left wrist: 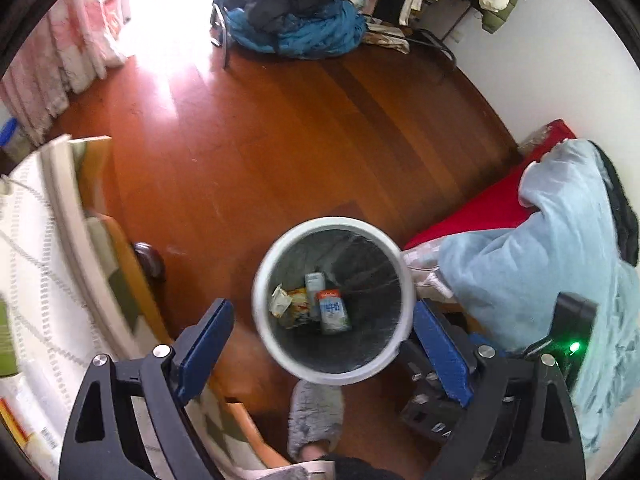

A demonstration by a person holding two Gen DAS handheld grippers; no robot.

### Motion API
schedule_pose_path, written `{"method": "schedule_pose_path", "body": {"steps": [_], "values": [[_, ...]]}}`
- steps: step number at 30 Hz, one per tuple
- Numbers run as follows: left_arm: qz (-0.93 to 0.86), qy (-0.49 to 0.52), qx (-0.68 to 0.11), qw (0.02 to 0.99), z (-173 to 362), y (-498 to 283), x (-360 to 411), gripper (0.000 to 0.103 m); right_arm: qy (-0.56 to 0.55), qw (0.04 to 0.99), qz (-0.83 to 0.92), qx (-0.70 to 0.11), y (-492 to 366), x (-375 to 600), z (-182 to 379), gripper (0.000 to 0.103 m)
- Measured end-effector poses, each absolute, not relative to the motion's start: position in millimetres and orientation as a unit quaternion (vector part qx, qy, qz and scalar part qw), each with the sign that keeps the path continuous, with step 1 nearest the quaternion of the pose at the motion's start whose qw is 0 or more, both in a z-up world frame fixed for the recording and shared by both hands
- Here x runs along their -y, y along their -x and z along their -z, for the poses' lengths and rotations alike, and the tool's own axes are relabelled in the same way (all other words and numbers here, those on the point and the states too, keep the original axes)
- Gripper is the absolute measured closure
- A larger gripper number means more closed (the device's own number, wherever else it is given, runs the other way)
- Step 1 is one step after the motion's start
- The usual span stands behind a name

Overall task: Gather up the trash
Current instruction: 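Drop the wrapper and milk carton into the white bin from both grippers, then grasp the clear plastic cup with the left gripper while the right grasps the white box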

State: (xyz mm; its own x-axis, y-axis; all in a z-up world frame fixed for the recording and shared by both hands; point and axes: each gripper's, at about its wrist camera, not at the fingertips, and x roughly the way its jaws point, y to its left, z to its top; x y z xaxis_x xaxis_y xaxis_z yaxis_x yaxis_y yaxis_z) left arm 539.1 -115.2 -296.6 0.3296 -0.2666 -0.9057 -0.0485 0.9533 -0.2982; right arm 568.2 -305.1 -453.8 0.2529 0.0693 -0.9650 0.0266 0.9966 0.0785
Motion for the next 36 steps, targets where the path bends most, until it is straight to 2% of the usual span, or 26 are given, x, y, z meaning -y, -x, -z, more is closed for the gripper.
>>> {"method": "schedule_pose_path", "body": {"steps": [13, 24, 30, 36], "values": [[-0.031, 0.100, -0.530, 0.841, 251, -451, 66, 0.011, -0.007, 0.814, -0.016, -0.581, -517, 279, 387, 0.002], [-0.184, 0.126, -0.456, 0.862, 175, -350, -46, 0.011, 0.000, 0.844, -0.111, -0.524, -463, 201, 284, 0.002], [-0.286, 0.153, -0.471, 0.820, 204, -277, -141, 0.011, 0.017, 0.817, -0.202, -0.540, -433, 118, 281, 0.002], [-0.342, 0.222, -0.498, 0.765, 267, -219, -213, 0.012, 0.049, 0.770, -0.241, -0.589, -423, 35, 346, 0.002]]}}
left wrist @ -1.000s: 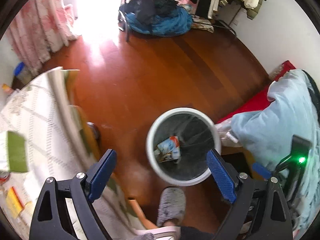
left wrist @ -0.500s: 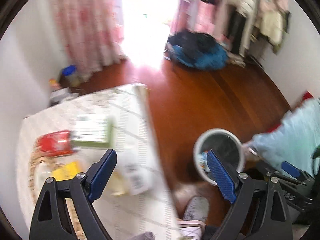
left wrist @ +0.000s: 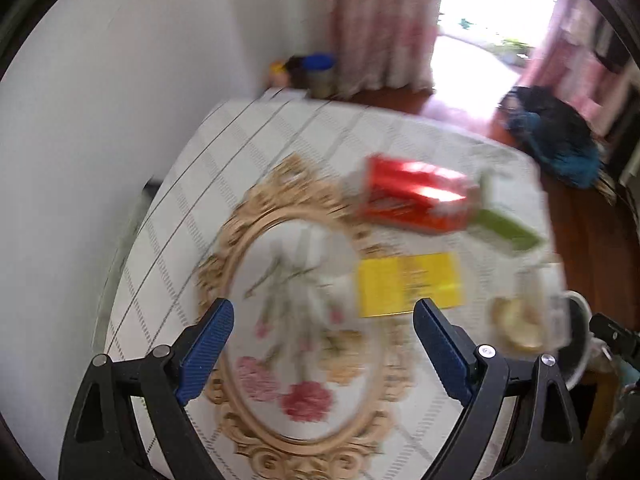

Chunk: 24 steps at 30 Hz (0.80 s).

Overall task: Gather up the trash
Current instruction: 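Grasp the clear plastic cup with the left gripper while the right grasps the white box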

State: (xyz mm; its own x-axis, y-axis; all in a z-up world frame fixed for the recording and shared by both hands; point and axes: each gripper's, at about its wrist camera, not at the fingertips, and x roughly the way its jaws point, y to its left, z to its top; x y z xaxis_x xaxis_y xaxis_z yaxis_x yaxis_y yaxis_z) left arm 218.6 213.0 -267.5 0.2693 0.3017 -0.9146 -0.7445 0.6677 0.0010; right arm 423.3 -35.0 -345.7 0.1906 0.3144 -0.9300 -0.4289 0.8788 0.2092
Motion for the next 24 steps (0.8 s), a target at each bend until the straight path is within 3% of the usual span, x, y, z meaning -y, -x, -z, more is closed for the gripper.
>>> {"method": "schedule_pose_path", "body": {"steps": [4, 8, 10, 11, 14, 17, 18, 19, 21, 24], "values": [[-0.335, 0.254, -0.503, 0.755, 294, -218, -232, 0.012, 0.058, 0.746, -0.239, -0.618, -440, 0, 390, 0.018], [-0.313, 0.267, -0.508, 0.757, 308, -240, -243, 0.012, 0.059, 0.727, -0.237, -0.641, -451, -20, 417, 0.019], [-0.301, 0.269, -0.516, 0.755, 314, -248, -247, 0.012, 0.063, 0.723, -0.240, -0.645, -453, -27, 422, 0.037], [-0.294, 0.272, -0.520, 0.755, 319, -255, -250, 0.012, 0.066, 0.721, -0.239, -0.648, -453, -30, 423, 0.041], [-0.280, 0.286, -0.526, 0.751, 331, -269, -259, 0.014, 0.074, 0.721, -0.233, -0.649, -455, -34, 428, 0.044], [-0.269, 0.302, -0.523, 0.750, 335, -272, -262, 0.045, 0.076, 0.718, -0.234, -0.651, -457, -35, 427, 0.045], [-0.265, 0.305, -0.523, 0.750, 336, -272, -263, 0.062, 0.077, 0.717, -0.235, -0.652, -458, -35, 427, 0.045], [-0.263, 0.305, -0.524, 0.750, 337, -272, -263, 0.070, 0.077, 0.717, -0.236, -0.652, -458, -35, 426, 0.045], [-0.264, 0.298, -0.527, 0.751, 337, -268, -259, 0.078, 0.076, 0.715, -0.238, -0.653, -459, -35, 426, 0.045], [-0.269, 0.284, -0.528, 0.754, 335, -263, -254, 0.083, 0.074, 0.714, -0.236, -0.655, -459, -32, 423, 0.046]]}}
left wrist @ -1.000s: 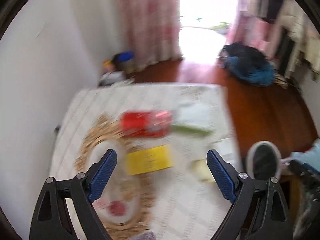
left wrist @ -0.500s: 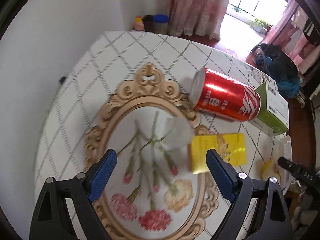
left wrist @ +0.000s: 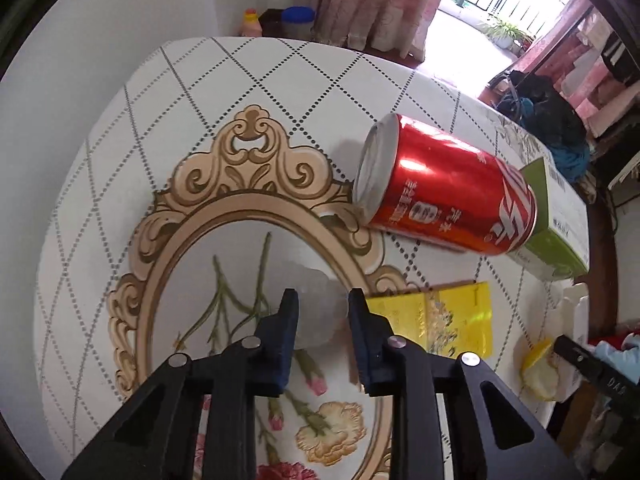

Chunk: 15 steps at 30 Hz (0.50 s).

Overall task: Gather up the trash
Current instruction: 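Grasp the clear plastic cup with the left gripper while the right grasps the white box, then carry the cup and white box to the bin and release both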

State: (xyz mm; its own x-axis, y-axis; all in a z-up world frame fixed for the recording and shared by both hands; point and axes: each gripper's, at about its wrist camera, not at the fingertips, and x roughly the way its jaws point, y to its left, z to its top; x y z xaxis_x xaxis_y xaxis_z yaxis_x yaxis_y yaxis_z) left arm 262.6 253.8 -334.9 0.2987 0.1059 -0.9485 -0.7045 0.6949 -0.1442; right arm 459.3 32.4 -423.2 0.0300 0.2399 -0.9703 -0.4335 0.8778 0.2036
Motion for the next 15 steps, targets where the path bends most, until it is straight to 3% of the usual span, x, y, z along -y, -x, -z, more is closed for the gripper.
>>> {"method": "schedule_pose_path", "body": {"steps": [15], "values": [[-0.272, 0.261, -0.512, 0.772, 309, -173, -194, 0.083, 0.045, 0.724, -0.258, -0.638, -421, 21, 374, 0.046]]}}
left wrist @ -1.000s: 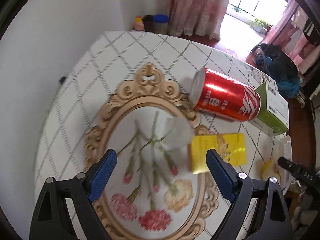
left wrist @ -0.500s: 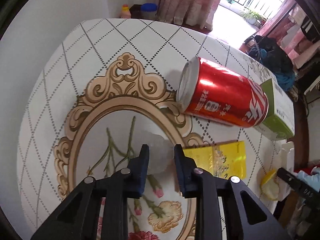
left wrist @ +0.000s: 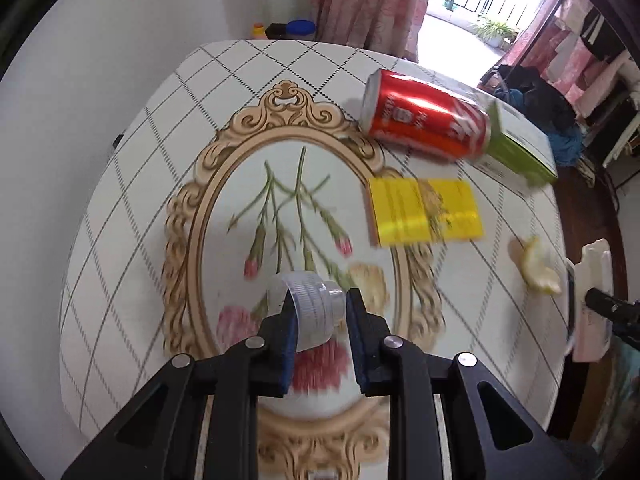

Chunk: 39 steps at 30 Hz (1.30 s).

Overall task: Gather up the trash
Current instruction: 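Carry the cup and white box to the bin and release both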

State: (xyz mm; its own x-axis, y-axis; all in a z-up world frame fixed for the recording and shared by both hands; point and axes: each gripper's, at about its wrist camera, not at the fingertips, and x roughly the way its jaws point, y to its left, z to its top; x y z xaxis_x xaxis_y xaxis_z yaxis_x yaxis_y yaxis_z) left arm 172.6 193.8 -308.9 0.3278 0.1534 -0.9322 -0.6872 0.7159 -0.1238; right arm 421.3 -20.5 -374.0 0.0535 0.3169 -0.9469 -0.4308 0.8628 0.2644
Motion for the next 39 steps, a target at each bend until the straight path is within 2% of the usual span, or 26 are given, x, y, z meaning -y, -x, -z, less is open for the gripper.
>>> {"method": "schedule_pose_path", "body": {"steps": [8, 12, 18, 23, 24, 26, 28, 34, 39], "values": [[-0.251, 0.250, -0.493, 0.795, 274, -156, -151, 0.083, 0.015, 0.719, -0.277, -0.638, -357, 49, 365, 0.047], [-0.243, 0.225, -0.505, 0.797, 278, -168, -130, 0.083, 0.015, 0.715, -0.268, -0.646, -337, 57, 376, 0.047], [-0.240, 0.215, -0.526, 0.787, 299, -166, -105, 0.083, 0.086, 0.698, -0.245, -0.667, -319, 45, 410, 0.044], [-0.239, 0.201, -0.535, 0.785, 304, -168, -97, 0.083, 0.144, 0.694, -0.246, -0.661, -308, 38, 417, 0.042], [-0.239, 0.199, -0.535, 0.786, 304, -168, -97, 0.083, 0.152, 0.697, -0.246, -0.656, -306, 37, 417, 0.042], [-0.238, 0.196, -0.534, 0.787, 302, -169, -95, 0.083, 0.160, 0.705, -0.243, -0.647, -304, 37, 416, 0.052], [-0.237, 0.190, -0.533, 0.790, 298, -171, -93, 0.083, 0.147, 0.706, -0.251, -0.646, -305, 39, 414, 0.052], [-0.219, 0.175, -0.520, 0.807, 272, -189, -78, 0.083, 0.100, 0.726, -0.260, -0.628, -316, 52, 387, 0.052], [-0.173, 0.161, -0.502, 0.832, 239, -231, -52, 0.083, 0.046, 0.761, -0.258, -0.593, -347, 82, 337, 0.052]]}}
